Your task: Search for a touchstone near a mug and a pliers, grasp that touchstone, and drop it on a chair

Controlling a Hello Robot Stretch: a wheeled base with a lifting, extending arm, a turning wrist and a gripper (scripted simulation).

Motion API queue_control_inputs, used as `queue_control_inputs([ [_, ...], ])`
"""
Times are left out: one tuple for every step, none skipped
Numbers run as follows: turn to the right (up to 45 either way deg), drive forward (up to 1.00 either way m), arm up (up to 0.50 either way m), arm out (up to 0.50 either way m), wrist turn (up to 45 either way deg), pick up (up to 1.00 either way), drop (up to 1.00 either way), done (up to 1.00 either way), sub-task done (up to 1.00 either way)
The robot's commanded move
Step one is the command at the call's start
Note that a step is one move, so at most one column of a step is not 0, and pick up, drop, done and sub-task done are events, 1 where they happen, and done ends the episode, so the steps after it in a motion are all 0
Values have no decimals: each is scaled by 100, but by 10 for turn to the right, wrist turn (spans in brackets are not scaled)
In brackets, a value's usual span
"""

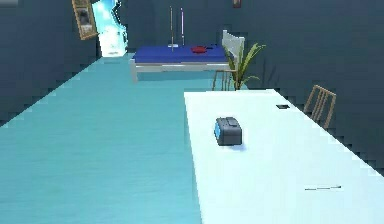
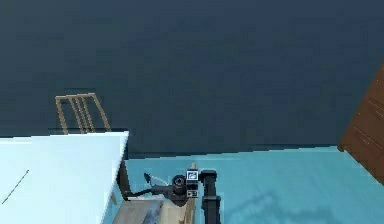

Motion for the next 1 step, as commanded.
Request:
queue_control_inputs([
  [0, 0, 0, 0, 0, 0, 0, 100, 0],
])
